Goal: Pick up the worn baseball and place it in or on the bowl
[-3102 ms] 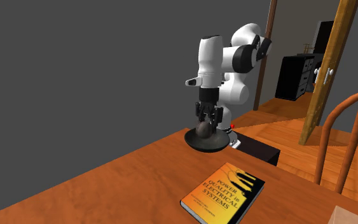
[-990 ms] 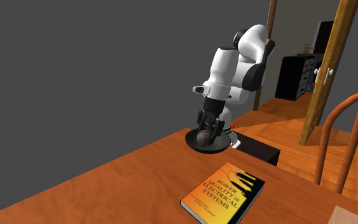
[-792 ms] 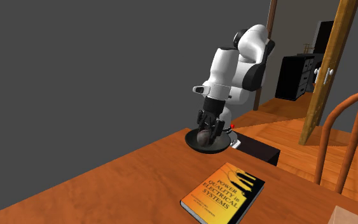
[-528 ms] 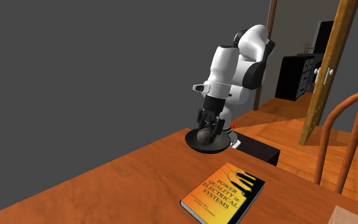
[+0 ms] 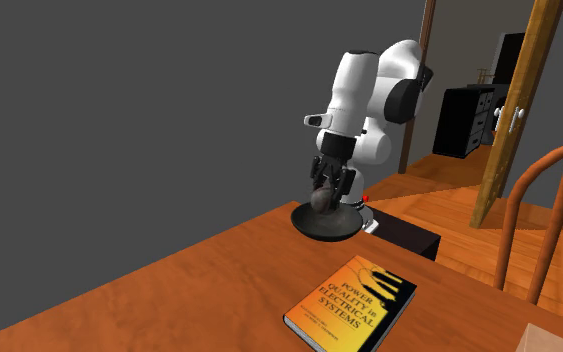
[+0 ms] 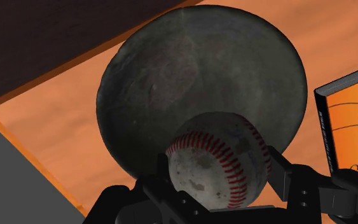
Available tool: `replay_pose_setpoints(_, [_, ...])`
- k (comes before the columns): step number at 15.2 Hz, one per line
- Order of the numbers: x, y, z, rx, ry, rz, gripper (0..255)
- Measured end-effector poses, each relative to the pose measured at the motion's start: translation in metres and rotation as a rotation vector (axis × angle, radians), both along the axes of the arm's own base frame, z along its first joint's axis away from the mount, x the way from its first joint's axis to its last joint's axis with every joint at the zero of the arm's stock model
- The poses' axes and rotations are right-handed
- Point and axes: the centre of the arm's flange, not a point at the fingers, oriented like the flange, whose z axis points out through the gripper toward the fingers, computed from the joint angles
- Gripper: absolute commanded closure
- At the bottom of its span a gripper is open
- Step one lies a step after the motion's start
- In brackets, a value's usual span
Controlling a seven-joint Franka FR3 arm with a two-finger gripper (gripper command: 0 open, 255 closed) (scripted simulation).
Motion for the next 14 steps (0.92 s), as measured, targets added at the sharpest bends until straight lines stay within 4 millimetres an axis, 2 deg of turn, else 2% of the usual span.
replay_pose_setpoints(11, [0.001, 0.000, 0.058, 0.000, 0.000, 0.000, 255])
replay_pose_setpoints(13, [-0.008, -0.003, 0.068, 0.000, -0.001, 0.000, 255])
replay_pose_setpoints(14, [-0.011, -0.004, 0.067, 0.000, 0.000, 0.000, 255])
